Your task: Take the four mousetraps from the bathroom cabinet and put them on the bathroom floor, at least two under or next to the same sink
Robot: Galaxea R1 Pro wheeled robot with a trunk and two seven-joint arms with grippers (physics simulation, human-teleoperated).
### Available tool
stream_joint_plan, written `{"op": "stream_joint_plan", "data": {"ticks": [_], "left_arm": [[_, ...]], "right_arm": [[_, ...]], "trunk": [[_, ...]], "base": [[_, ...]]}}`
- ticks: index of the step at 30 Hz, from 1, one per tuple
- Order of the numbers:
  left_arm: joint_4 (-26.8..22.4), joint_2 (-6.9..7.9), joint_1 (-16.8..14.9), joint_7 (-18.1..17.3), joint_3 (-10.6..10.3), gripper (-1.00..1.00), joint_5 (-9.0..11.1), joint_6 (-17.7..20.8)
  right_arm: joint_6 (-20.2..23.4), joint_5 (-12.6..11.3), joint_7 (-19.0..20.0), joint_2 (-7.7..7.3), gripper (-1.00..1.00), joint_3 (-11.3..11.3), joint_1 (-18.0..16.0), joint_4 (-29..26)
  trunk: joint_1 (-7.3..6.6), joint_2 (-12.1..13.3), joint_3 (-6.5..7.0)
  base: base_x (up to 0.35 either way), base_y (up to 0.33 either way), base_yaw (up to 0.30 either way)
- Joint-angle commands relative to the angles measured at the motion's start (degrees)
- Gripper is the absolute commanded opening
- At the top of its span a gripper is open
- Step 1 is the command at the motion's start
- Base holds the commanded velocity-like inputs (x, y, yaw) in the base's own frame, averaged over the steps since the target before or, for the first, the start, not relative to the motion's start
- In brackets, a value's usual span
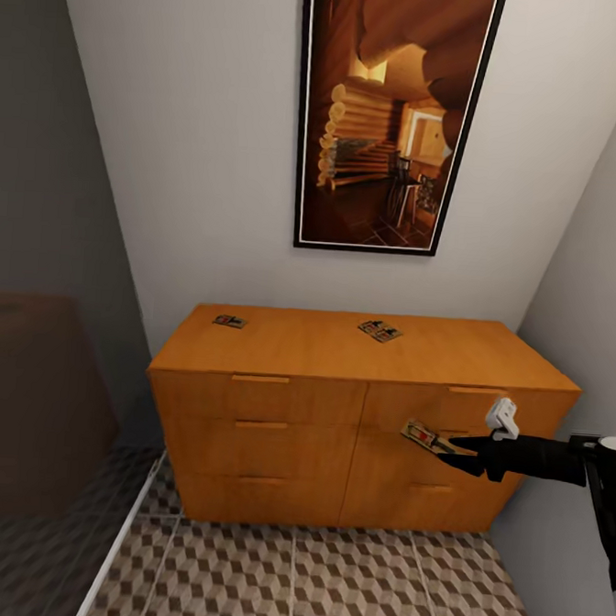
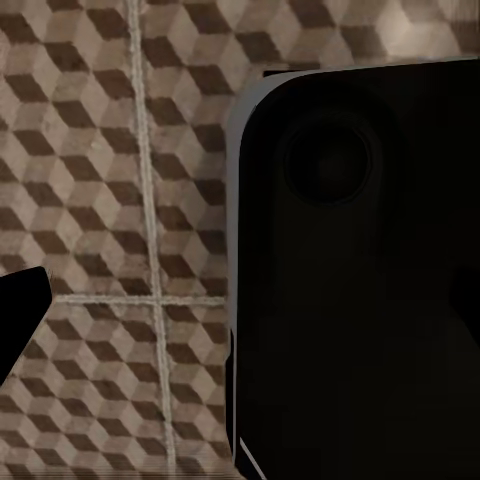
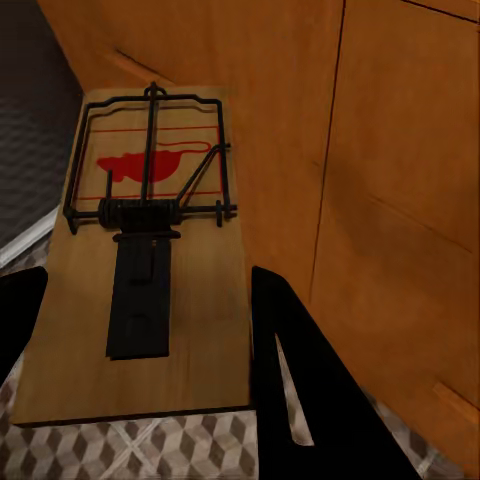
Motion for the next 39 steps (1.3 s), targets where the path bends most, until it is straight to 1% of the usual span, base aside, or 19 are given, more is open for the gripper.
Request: {"op": "stream_joint_plan", "data": {"ticks": [1, 4, 9, 11, 13, 14, 15, 17, 19, 20, 22, 25, 26, 27, 29, 31, 37, 38, 39], "left_arm": [[0.1, -0.01, 0.0, 0.2, 0.0, 1.0, 0.0, -0.3], [0.1, -0.01, 0.0, 0.2, 0.0, 1.0, 0.0, -0.3], [0.0, -0.05, 0.0, 0.2, 0.0, 1.0, -0.1, -0.4], [0.0, -0.14, 0.0, 0.1, 0.0, 1.0, -0.1, -0.5], [0.0, -0.7, 0.0, 0.1, 0.0, 1.0, -0.1, -0.6], [0.0, -0.86, 0.0, 0.1, 0.0, 1.0, -0.1, -0.7], [-0.1, -1.55, 0.0, 0.1, 0.0, 1.0, -0.2, -0.8], [-0.2, -1.78, 0.0, 0.1, 0.0, 1.0, -0.2, -0.9], [-0.2, -1.86, 0.0, 0.1, 0.0, 1.0, -0.2, -0.9], [-0.3, -1.9, 0.0, 0.1, 0.0, 1.0, -0.2, -1.0], [-0.4, -1.92, 0.0, 0.1, 0.0, 1.0, -0.2, -1.1], [-0.6, -1.93, 0.0, 0.1, 0.2, 1.0, -0.2, -1.1], [-0.7, -1.94, 0.0, 0.1, 0.2, 1.0, -0.2, -1.1], [-0.9, -1.94, 0.0, 0.1, 0.2, 1.0, -0.2, -1.1], [-1.3, -1.92, 0.0, 0.1, 0.3, 1.0, -0.2, -1.1], [-1.4, -1.89, 0.0, 0.1, 0.4, 1.0, -0.2, -1.0], [-2.6, -1.78, 0.0, 0.4, 0.5, 1.0, -0.2, -0.9], [-3.1, -1.81, 0.0, 0.5, 0.5, 1.0, -0.2, -0.8], [-4.0, -1.85, 0.0, 0.6, 0.5, 1.0, -0.2, -0.7]], "right_arm": [[0.7, 0.3, 0.5, 0.02, -1.0, 0.0, -0.1, 0.6], [-0.5, 0.3, 0.5, 0.02, -1.0, 0.0, 0.0, 2.6], [-7.7, 1.0, -0.2, 0.02, -1.0, -0.1, -0.1, 10.6], [-10.8, 2.0, -1.2, 0.02, -1.0, 0.0, 0.0, 14.4], [-16.1, 3.7, -3.5, 0.02, -1.0, 0.0, -0.1, 20.6], [-19.1, 4.5, -5.1, 0.02, -1.0, 0.0, 0.0, 24.1], [-26.8, 6.1, -9.8, 0.02, -1.0, 0.0, -0.1, 32.9], [-31.6, 6.7, -13.7, 0.03, -1.0, 0.0, -0.1, 39.7], [-34.2, 7.3, -16.1, 0.07, -1.0, 0.0, -0.1, 44.3], [-36.5, 8.0, -18.4, 0.1, -1.0, 0.1, 0.0, 49.0], [-40.2, 9.3, -21.4, 0.01, -1.0, 0.1, 0.0, 55.3], [-49.9, 10.3, -29.7, -0.05, -1.0, 0.1, 0.0, 68.1], [-51.5, 10.4, -31.4, -0.05, -1.0, 0.1, 0.0, 69.9], [-54.3, 10.5, -35.0, -0.01, -1.0, 0.2, 0.0, 72.7], [-57.5, 10.6, -41.1, 0.17, -1.0, 0.3, 0.2, 75.6], [-58.6, 10.7, -43.9, 0.5, -1.0, 0.3, 0.4, 76.6], [-59.7, 10.8, -47.7, 1.63, -1.0, 0.3, 1.1, 77.5], [-59.8, 10.8, -49.1, 2.07, -1.0, 0.3, 1.4, 77.6], [-59.9, 10.8, -52.1, 3.09, -1.0, 0.3, 2.1, 77.6]], "trunk": [[-0.02, 0.0, -0.04], [-0.02, 0.0, -0.04], [-0.02, 0.0, -0.04], [-0.02, 0.0, -0.04], [-0.02, 0.0, -0.04], [-0.02, 0.0, -0.04], [-0.02, 0.0, -0.04], [-0.02, 0.0, -0.04], [-0.02, 0.0, -0.04], [-0.02, 0.0, -0.04], [-0.02, 0.0, -0.04], [-0.02, 0.0, -0.04], [-0.02, 0.0, -0.04], [-0.02, 0.0, -0.04], [-0.02, 0.0, -0.04], [-0.02, 0.0, -0.04], [-0.02, 0.0, -0.04], [-0.02, 0.0, -0.04], [-0.02, 0.0, -0.04]], "base": [[-0.133, 0.059, 0.0], [-0.076, 0.034, 0.0], [-0.015, 0.007, 0.0], [-0.004, 0.002, 0.0], [-0.002, 0.001, 0.0], [0.0, 0.0, 0.0], [0.0, 0.0, 0.0], [0.0, 0.0, 0.0], [0.0, 0.0, 0.0], [0.0, 0.0, 0.0], [0.0, 0.0, 0.0], [0.0, 0.0, 0.0], [0.0, 0.0, 0.0], [0.0, 0.0, 0.0], [0.0, 0.0, 0.0], [0.0, 0.0, 0.0], [0.0, 0.0, 0.0], [0.0, 0.0, 0.0], [0.0, 0.0, 0.0]]}}
